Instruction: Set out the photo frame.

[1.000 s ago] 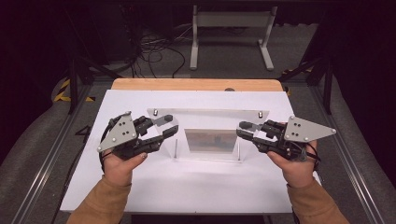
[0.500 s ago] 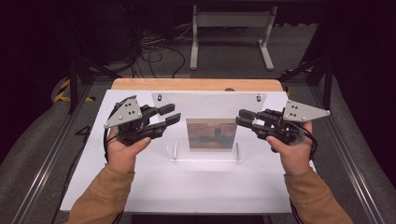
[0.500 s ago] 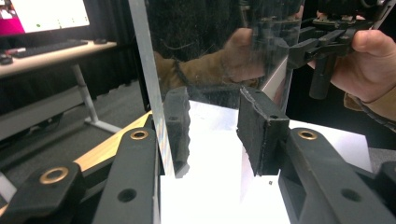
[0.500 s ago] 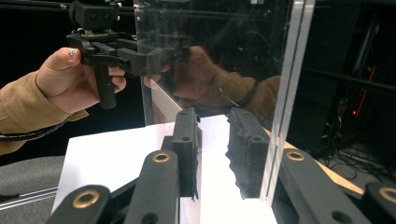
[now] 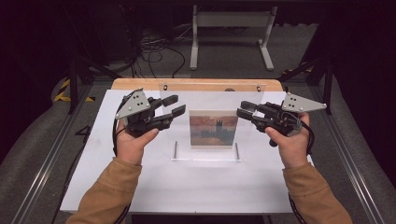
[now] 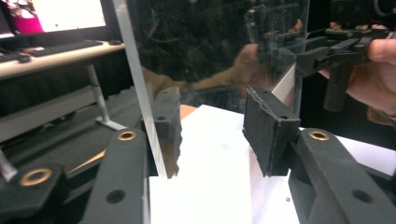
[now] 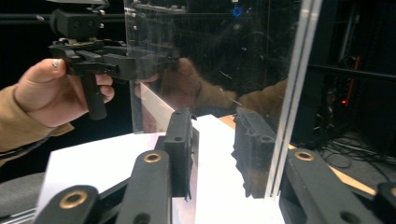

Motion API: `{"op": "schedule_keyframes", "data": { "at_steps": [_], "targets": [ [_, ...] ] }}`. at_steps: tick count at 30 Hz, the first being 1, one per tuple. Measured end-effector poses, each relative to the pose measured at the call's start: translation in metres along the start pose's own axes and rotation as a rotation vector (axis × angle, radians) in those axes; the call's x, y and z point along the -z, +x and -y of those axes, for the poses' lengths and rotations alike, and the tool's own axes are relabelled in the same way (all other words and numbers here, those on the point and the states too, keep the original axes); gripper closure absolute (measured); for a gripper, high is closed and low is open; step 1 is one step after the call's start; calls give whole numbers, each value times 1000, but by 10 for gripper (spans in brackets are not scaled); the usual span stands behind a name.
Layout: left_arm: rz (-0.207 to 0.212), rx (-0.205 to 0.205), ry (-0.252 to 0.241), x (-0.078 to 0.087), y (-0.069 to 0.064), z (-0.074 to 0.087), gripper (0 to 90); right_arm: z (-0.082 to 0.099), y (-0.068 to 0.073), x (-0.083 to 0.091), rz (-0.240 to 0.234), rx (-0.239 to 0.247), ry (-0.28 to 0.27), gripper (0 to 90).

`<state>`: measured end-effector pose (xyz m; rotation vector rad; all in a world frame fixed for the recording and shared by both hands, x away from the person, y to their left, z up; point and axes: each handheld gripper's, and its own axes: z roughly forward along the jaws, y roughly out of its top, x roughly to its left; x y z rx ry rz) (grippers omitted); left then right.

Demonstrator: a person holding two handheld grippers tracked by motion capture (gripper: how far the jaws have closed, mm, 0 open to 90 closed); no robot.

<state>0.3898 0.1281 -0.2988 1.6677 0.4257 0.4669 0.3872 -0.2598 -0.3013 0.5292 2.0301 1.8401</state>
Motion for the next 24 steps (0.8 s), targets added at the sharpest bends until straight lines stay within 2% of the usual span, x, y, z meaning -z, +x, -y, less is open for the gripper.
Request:
{"op": "schedule_keyframes", "data": {
  "at_steps": [5, 6, 9, 13, 20, 24],
  "targets": [
    [-23, 14, 16, -3, 5, 10, 509, 1, -5, -2, 31, -7, 13, 613],
    [-27, 14, 17, -3, 7, 12, 498, 4, -7, -2, 50, -17, 24, 581],
    [-16, 31, 20, -9, 11, 19, 422, 8, -11, -2, 62, -40, 23, 534],
    [-24, 50, 21, -14, 13, 24, 402, 11, -14, -5, 74, -65, 35, 501],
    [-35, 88, 66, -20, 17, 36, 381, 16, -15, -11, 115, -66, 69, 406],
    [-43, 101, 70, -18, 21, 41, 348, 17, -13, -11, 163, -50, 97, 337]
  ]
}}
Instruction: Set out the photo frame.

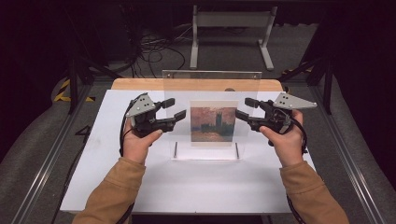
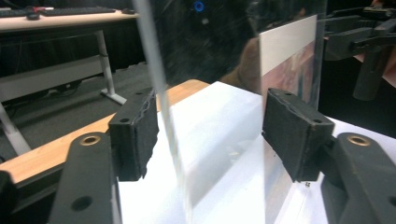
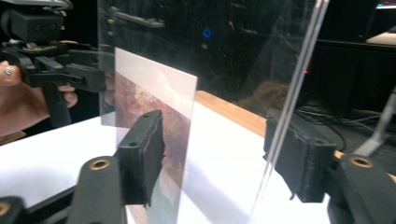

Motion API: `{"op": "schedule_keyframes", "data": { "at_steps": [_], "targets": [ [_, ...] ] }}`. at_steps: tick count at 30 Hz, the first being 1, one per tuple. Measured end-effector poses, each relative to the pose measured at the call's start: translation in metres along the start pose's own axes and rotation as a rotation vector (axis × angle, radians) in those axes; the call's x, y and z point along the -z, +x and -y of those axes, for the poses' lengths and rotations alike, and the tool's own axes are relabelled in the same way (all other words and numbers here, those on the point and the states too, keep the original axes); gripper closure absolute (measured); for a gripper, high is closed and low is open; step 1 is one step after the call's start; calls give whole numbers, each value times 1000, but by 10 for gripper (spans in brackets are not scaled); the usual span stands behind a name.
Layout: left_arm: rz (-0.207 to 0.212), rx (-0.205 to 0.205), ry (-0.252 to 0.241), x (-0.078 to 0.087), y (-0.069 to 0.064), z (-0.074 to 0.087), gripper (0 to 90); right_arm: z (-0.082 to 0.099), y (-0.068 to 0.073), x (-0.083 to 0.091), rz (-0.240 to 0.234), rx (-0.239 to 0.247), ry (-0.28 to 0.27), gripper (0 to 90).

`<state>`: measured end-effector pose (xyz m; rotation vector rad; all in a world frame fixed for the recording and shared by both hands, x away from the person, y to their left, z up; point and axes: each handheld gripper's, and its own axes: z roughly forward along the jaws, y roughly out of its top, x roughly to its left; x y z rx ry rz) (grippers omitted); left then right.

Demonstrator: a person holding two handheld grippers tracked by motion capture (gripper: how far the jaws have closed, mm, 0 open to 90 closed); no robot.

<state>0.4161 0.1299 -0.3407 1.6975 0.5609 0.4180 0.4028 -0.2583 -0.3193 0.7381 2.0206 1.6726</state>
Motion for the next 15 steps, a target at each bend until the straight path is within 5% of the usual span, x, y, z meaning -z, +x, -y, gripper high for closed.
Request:
{"op": "schedule_keyframes", "data": {
  "at_steps": [6, 9, 15],
  "targets": [
    [-15, 6, 36, 9, -4, 4, 293, -1, 4, 10, 38, 25, 12, 272],
    [-68, 9, 94, 20, -9, 6, 264, -2, 7, 19, 44, 45, 17, 255],
    [-83, 21, 133, 47, -14, 16, 268, 3, 13, 43, 67, 76, 45, 246]
  ]
}}
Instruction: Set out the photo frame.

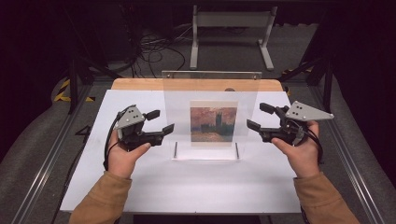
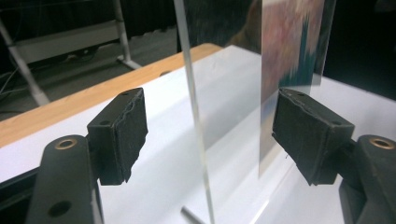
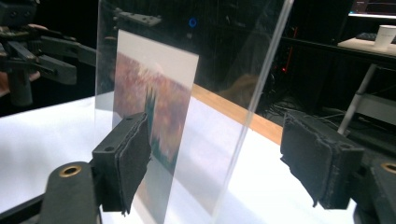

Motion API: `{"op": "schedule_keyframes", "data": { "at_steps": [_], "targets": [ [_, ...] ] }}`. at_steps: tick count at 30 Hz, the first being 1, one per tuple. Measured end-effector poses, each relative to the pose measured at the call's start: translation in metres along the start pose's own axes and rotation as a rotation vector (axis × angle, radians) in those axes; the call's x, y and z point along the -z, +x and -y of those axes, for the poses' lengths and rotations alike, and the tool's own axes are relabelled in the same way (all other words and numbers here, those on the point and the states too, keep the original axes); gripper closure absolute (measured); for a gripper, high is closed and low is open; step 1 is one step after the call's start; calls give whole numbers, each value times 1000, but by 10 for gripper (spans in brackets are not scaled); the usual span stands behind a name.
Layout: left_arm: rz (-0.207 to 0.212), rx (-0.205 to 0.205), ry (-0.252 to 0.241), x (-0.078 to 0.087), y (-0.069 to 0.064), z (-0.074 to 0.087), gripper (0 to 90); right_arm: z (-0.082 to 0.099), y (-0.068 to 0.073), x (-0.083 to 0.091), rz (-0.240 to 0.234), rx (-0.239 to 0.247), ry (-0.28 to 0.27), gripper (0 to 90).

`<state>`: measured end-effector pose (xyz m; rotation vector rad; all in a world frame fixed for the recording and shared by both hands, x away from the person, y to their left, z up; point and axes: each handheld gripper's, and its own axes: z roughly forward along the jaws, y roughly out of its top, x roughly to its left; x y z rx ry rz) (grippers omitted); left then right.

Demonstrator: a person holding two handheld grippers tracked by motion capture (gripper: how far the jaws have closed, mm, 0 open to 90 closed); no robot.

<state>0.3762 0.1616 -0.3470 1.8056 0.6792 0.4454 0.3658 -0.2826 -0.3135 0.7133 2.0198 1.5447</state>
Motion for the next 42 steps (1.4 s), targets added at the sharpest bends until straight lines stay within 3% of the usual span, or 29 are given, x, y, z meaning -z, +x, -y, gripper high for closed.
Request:
{"op": "schedule_keyframes", "data": {
  "at_steps": [9, 19, 23, 27, 34, 37, 42],
  "targets": [
    [-11, -1, 19, 36, 0, 18, 218, 15, 4, 34, 20, -6, 56, 191],
    [-38, 32, 52, 68, 5, 44, 170, 32, 4, 61, 50, -17, 148, 157],
    [16, 88, 21, 75, 12, 58, 92, 41, 3, 68, 53, -32, 148, 150],
    [21, 129, 12, 77, 17, 74, 64, 54, 3, 72, 52, -69, 140, 142],
    [18, 132, 15, 75, 19, 93, 53, 72, 4, 70, 57, -69, 162, 142],
    [42, 115, 5, 72, 23, 103, 52, 85, 7, 66, 44, -69, 166, 147],
    [22, 74, -3, 70, 21, 113, 41, 106, 11, 60, 21, -57, 165, 149]
  ]
}}
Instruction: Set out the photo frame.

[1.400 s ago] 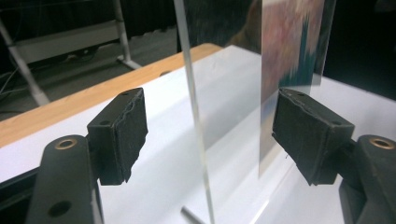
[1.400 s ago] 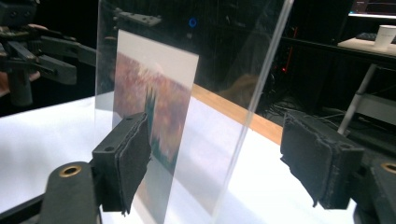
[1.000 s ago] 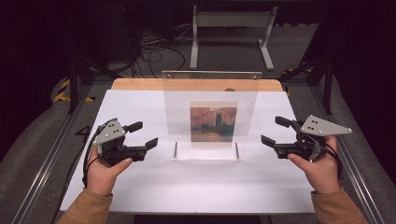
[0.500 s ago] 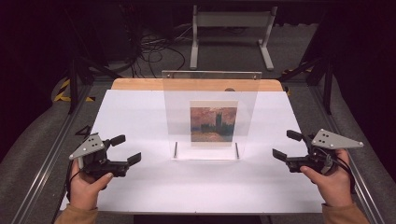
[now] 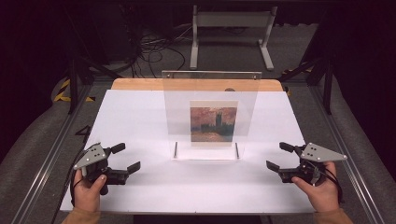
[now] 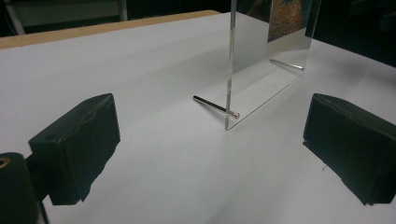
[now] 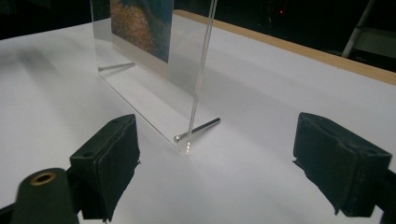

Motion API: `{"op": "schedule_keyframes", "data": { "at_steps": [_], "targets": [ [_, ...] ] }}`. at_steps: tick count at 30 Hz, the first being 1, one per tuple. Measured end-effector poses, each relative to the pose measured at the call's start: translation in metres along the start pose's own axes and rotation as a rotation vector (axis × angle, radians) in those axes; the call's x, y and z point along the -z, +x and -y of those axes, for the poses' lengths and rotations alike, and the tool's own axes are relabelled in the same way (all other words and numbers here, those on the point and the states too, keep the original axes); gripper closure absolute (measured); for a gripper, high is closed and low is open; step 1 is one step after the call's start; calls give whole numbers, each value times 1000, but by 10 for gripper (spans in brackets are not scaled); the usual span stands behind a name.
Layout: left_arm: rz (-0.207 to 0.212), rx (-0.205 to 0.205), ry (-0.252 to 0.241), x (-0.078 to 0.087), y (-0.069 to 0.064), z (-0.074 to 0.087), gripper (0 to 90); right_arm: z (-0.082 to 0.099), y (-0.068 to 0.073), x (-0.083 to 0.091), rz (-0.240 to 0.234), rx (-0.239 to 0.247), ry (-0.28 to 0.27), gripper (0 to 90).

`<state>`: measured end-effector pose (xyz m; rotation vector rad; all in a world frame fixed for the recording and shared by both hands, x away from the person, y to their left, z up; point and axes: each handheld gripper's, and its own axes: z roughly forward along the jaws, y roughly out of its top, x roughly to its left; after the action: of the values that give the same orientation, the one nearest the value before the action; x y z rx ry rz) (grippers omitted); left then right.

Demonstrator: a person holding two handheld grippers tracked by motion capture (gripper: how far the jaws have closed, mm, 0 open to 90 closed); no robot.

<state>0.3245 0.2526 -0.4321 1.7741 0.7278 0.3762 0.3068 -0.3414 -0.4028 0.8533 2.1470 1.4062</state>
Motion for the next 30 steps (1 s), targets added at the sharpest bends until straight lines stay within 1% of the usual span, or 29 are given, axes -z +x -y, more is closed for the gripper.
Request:
{"op": "schedule_keyframes", "data": {
  "at_steps": [3, 5, 6, 7, 8, 9, 11, 13, 15, 16, 18, 21, 24, 28, 29, 30],
  "targets": [
    [-12, 2, 2, -3, -1, 5, 40, 9, 1, -4, -15, -9, -15, 147],
    [-15, 3, 16, -7, -1, 11, 40, 15, 2, -7, -15, -1, -16, 147],
    [-19, 13, 18, -9, -2, 13, 41, 19, 3, -8, -13, 2, -11, 147],
    [-26, 10, 22, -11, -1, 15, 40, 22, 3, -10, -14, 3, -5, 147],
    [-28, 20, 28, -12, -1, 17, 41, 24, 4, -11, -9, 4, -2, 147],
    [-26, 20, 32, -13, -1, 19, 41, 26, 5, -12, -6, 3, 7, 146],
    [-28, 32, 40, -15, -2, 21, 41, 31, 8, -15, 1, 16, 29, 142],
    [-33, 26, 48, -17, -2, 23, 42, 34, 10, -17, 1, 14, 42, 141],
    [-34, 24, 57, -19, -3, 25, 41, 36, 10, -19, 3, 19, 58, 138],
    [-32, 30, 64, -19, -4, 26, 41, 37, 10, -19, 4, 15, 60, 137],
    [-35, 15, 74, -21, -4, 27, 41, 37, 8, -19, 11, 7, 56, 135],
    [-43, 13, 85, -22, -5, 28, 41, 40, 6, -19, 16, -18, 66, 130],
    [-37, 22, 86, -23, -4, 29, 41, 42, 5, -20, 17, -33, 77, 129],
    [-50, 32, 98, -22, -3, 28, 40, 44, 4, -20, 22, -34, 88, 124],
    [-46, 39, 96, -23, -2, 29, 40, 44, 4, -21, 24, -32, 91, 124],
    [-52, 35, 102, -23, -2, 28, 39, 44, 4, -20, 25, -32, 91, 124]
  ]
}}
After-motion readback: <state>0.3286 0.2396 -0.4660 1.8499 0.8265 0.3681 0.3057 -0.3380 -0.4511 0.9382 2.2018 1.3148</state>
